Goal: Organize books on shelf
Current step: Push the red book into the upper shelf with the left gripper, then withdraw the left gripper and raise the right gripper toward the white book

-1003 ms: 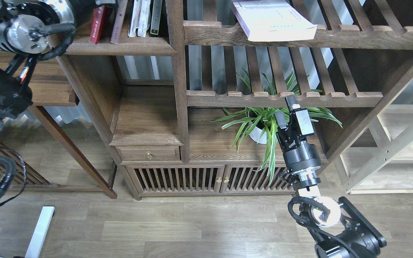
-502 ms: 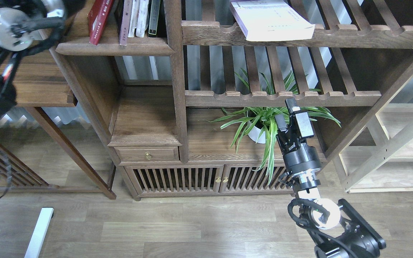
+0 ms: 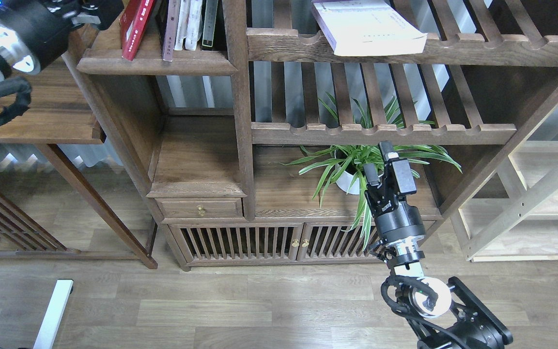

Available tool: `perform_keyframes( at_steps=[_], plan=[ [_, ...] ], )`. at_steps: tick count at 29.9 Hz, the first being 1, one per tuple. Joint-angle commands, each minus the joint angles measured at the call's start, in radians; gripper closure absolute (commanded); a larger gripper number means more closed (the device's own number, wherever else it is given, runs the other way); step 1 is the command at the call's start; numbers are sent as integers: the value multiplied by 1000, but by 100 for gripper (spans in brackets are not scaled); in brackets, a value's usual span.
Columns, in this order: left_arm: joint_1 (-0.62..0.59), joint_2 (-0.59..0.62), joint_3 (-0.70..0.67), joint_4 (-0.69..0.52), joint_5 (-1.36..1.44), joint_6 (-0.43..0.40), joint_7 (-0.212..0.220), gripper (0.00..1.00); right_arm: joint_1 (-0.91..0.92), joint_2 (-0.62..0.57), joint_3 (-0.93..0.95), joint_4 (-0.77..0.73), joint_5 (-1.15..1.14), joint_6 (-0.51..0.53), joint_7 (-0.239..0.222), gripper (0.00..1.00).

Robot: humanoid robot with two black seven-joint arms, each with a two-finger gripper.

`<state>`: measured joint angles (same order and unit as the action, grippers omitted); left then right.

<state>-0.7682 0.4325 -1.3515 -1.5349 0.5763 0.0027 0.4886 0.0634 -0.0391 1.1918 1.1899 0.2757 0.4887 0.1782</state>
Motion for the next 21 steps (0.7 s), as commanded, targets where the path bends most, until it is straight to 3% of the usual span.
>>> perform_keyframes(
  at_steps=[1,9,15,21],
  plan=[
    [13,-11,-31,-14,-44,-44,0,10,26,8,0,0,-1,0,4,1],
    [18,-24,-107,-2,-238,-107,0,3,50,-1,2,2,-1,0,0,0],
    [41,-24,-135,1,-323,-145,-47,2,87,-1,14,2,5,0,6,0],
    [53,-23,-222,1,-325,-182,-48,2,104,-18,17,14,5,0,-3,0]
  ],
)
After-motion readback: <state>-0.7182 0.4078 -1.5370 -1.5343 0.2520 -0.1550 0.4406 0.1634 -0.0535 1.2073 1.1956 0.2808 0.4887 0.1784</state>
